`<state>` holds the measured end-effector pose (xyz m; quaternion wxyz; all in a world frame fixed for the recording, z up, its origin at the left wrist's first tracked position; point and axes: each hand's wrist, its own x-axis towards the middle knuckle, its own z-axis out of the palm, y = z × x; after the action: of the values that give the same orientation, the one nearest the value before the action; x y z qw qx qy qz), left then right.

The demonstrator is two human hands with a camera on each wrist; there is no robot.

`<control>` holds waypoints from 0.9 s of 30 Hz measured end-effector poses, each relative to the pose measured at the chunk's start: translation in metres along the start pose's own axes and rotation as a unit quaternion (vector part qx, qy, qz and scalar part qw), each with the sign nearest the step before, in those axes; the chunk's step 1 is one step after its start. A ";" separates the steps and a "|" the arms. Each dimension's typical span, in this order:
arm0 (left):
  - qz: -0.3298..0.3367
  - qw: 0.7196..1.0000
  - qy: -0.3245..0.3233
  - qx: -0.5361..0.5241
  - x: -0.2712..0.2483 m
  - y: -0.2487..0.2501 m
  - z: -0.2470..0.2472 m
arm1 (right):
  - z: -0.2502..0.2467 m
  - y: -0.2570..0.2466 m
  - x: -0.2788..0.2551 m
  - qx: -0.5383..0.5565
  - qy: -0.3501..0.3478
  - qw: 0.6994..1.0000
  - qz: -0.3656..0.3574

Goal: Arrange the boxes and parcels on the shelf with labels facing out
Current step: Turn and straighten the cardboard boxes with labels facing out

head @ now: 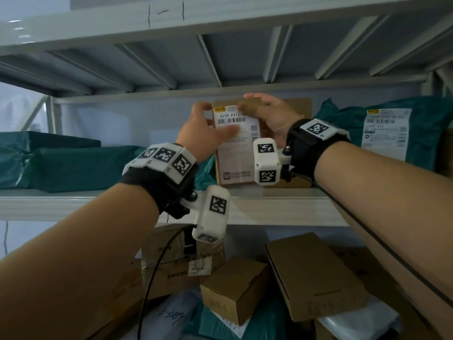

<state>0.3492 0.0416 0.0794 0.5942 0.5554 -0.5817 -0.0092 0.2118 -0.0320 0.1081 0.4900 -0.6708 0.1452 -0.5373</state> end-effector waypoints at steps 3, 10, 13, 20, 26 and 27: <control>-0.080 0.993 -0.075 -0.048 0.000 -0.001 -0.002 | 0.004 -0.003 -0.004 0.009 -0.020 1.000 -0.005; -0.079 0.992 -0.088 -0.031 0.003 -0.008 -0.005 | 0.000 -0.005 -0.008 -0.005 -0.005 1.000 -0.027; -0.070 0.992 -0.096 0.031 0.006 -0.007 0.000 | -0.006 -0.006 -0.012 -0.009 0.010 1.000 -0.014; -0.069 0.989 -0.105 0.082 0.016 -0.009 0.012 | -0.019 -0.006 -0.016 -0.135 0.044 0.989 -0.030; -0.076 0.983 -0.122 0.110 0.026 -0.007 0.017 | -0.029 -0.020 -0.026 -0.135 0.074 0.987 -0.047; -0.073 0.983 -0.125 0.113 0.028 -0.007 0.018 | -0.030 -0.019 -0.028 -0.171 0.053 0.983 -0.033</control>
<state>0.3496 0.0091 0.0884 0.4479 0.6548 -0.6062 -0.0561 0.1689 -0.0173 0.1055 0.3418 -0.7197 0.2388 -0.5551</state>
